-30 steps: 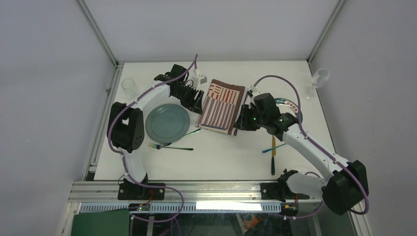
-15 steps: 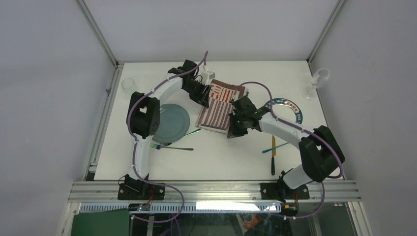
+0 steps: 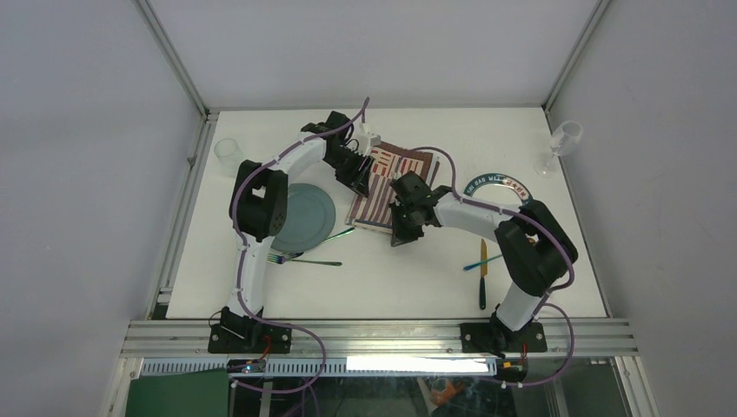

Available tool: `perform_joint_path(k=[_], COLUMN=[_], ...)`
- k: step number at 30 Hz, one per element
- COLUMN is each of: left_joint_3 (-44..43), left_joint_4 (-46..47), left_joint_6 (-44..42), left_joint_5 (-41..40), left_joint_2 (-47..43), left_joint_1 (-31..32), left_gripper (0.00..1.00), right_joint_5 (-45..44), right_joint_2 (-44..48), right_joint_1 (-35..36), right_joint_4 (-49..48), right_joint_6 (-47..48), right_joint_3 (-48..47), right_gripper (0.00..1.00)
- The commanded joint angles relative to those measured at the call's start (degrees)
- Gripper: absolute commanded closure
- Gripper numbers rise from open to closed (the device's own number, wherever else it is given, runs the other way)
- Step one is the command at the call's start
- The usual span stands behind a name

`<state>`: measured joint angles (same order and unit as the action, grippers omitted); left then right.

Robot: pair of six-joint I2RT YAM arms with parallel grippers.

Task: Set the dinner table for one person
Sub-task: Adjust the napkin at the center of the board.

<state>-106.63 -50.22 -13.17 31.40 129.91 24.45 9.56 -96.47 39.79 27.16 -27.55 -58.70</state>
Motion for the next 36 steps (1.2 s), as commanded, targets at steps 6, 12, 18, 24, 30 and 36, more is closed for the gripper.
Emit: perform_joint_path(k=[6, 12, 18, 24, 30, 36], left_joint_3=[-4.16, -7.10, -9.56, -11.14, -14.57, -13.95], left_joint_4=[-0.47, -1.00, -1.68, -1.64, -1.64, -1.97], left_joint_6=[0.33, 0.52, 0.46, -0.13, -0.44, 0.34], left_joint_5=[0.76, 0.91, 0.46, -3.53, -9.84, -12.27], left_joint_2=[1.48, 3.59, 4.99, 4.83, 3.72, -4.86], left_joint_1=[0.72, 0.78, 0.78, 0.76, 0.22, -0.86], left_gripper=[0.57, 0.57, 0.57, 0.53, 0.48, 0.40], right_joint_5=[-8.66, -16.47, -14.46, -8.78, -2.56, -3.86], right_joint_2=[-5.95, -9.65, -11.66, -15.06, -21.06, -14.07], right_joint_1=[-0.22, -2.57, -8.93, -10.19, -8.60, -2.31], right_joint_4=[0.86, 4.04, 2.98, 0.85, 1.37, 0.99], right_joint_6=[-1.14, -3.21, -4.20, -0.68, 6.17, 8.26], right_joint_3=[-5.82, -9.72, -11.26, -15.88, -25.20, -25.54], right_gripper=[1.00, 1.00, 1.00, 1.00, 1.00, 1.00])
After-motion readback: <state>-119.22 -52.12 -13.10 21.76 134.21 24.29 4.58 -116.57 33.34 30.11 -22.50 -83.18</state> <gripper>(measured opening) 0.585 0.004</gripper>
